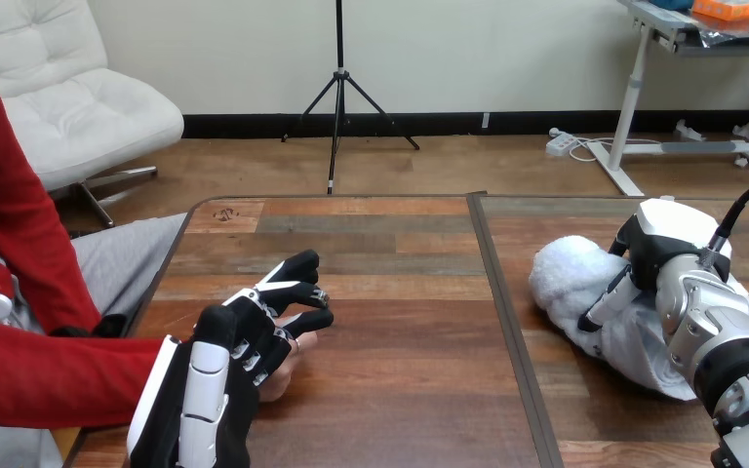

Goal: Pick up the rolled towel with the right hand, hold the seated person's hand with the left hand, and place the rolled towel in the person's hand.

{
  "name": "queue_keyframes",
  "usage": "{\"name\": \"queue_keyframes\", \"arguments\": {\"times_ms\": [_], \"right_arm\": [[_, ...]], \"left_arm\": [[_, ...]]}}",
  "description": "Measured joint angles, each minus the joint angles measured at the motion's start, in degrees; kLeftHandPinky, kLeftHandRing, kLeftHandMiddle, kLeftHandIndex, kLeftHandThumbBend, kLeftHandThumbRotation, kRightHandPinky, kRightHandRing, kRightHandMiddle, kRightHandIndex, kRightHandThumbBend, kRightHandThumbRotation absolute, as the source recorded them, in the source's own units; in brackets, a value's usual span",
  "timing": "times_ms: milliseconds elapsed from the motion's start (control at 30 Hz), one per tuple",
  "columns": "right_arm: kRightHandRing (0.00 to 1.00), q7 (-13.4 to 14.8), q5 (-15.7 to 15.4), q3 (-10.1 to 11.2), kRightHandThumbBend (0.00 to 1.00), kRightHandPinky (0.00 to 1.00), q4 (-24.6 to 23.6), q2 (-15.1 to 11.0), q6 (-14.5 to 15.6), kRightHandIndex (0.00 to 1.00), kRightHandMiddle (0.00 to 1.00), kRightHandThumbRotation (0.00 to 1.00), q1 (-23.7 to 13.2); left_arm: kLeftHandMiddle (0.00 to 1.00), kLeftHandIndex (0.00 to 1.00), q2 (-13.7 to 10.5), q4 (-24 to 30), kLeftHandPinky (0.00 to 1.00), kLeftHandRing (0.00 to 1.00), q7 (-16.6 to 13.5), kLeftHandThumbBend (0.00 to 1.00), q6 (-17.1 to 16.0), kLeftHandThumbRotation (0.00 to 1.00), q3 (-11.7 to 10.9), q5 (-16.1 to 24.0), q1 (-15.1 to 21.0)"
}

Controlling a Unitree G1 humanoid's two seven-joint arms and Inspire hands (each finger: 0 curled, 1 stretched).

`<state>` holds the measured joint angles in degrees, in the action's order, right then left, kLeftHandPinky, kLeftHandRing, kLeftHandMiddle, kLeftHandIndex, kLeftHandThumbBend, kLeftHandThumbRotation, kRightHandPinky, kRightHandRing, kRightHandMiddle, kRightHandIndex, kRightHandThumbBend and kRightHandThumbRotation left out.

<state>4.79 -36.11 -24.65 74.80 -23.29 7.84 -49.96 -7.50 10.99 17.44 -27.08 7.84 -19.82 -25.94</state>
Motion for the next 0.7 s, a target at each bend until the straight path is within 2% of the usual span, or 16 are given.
{"name": "queue_keyframes", "arguments": {"times_ms": [267,700], "right_arm": [[0.44,1.9,1.6,1.4,0.85,0.35,0.0,-0.4,-2.4,0.46,0.48,0.0,0.6],[0.44,3.8,9.3,7.7,0.8,0.38,0.1,-0.9,-9.2,0.45,0.49,0.0,3.4]], "left_arm": [[0.85,0.58,0.0,0.0,0.77,0.89,-0.3,0.64,-0.3,0.99,0.0,0.0,0.0],[0.85,0.59,0.0,0.0,0.79,0.89,-1.2,0.62,-0.3,0.99,-0.2,0.2,0.0]]}}
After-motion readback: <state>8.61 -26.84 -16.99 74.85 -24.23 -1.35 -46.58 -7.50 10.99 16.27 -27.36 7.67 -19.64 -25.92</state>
